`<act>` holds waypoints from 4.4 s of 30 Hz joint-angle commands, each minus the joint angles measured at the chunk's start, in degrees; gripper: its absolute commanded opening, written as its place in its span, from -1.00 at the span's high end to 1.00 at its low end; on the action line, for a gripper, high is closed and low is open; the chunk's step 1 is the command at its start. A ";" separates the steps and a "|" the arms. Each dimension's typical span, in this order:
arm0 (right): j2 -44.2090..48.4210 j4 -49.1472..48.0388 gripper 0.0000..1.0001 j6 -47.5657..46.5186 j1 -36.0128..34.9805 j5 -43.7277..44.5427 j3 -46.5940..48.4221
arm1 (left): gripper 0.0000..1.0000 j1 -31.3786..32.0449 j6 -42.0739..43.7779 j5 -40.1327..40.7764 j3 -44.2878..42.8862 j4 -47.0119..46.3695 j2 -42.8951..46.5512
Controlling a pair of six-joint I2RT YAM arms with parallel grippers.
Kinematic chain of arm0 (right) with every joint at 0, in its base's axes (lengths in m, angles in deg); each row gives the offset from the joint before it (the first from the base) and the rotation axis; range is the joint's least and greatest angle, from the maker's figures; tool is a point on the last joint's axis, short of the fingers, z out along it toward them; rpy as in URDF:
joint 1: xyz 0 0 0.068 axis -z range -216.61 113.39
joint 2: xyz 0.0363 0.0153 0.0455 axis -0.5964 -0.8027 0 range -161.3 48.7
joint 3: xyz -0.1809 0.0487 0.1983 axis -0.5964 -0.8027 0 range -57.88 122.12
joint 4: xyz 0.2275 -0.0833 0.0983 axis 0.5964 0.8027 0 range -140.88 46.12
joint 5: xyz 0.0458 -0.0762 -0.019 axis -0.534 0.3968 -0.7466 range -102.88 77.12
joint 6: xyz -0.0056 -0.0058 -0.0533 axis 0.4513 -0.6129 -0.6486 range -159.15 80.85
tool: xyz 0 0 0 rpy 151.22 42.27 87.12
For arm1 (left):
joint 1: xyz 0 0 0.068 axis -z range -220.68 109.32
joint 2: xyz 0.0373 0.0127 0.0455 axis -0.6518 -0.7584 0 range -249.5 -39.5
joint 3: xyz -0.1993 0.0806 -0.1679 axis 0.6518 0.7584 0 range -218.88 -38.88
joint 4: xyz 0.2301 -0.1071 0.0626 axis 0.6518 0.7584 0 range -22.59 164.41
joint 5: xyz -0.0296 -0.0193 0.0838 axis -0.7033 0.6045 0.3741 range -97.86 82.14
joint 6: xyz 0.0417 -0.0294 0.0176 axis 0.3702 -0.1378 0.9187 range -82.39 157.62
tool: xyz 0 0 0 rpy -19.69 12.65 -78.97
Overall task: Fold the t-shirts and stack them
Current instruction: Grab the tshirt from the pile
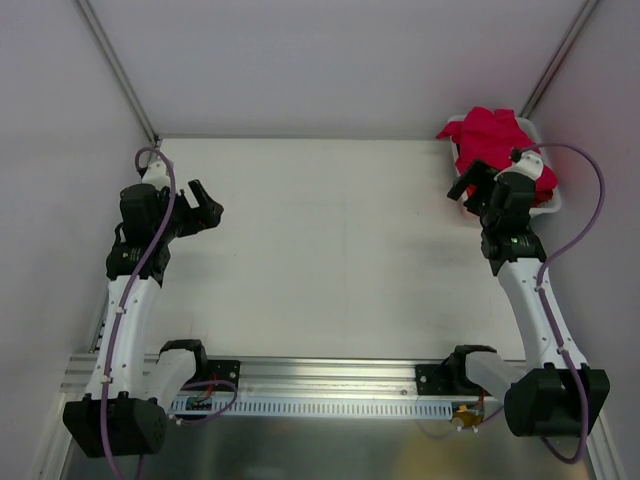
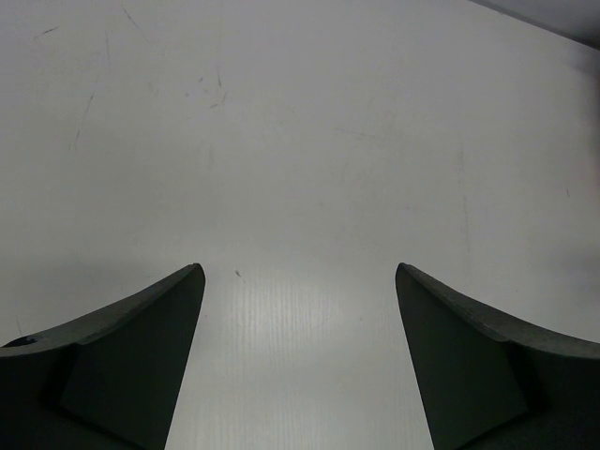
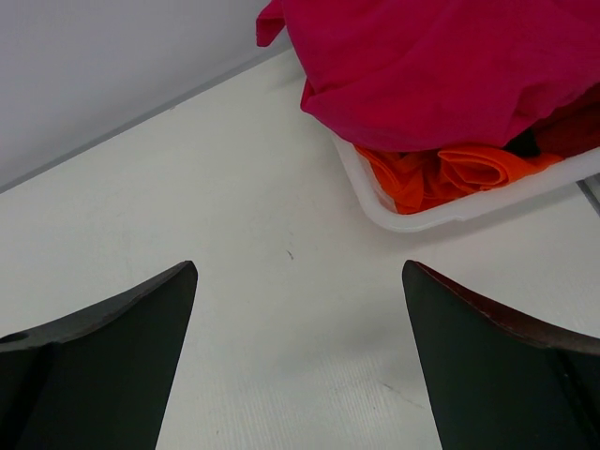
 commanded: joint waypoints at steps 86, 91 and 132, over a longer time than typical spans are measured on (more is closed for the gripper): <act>-55.35 18.76 -0.21 -12.02 13.21 -0.51 55.16 | -0.97 -0.60 2.32 0.18 -0.62 -1.66 1.26; -55.18 16.22 0.18 -11.85 13.21 -1.12 53.32 | -0.97 -0.52 3.11 -1.22 -2.02 -1.58 -1.03; -37.25 0.04 0.99 -13.16 13.12 0.89 43.47 | -0.98 -0.60 2.06 -4.92 -1.76 -1.66 -0.68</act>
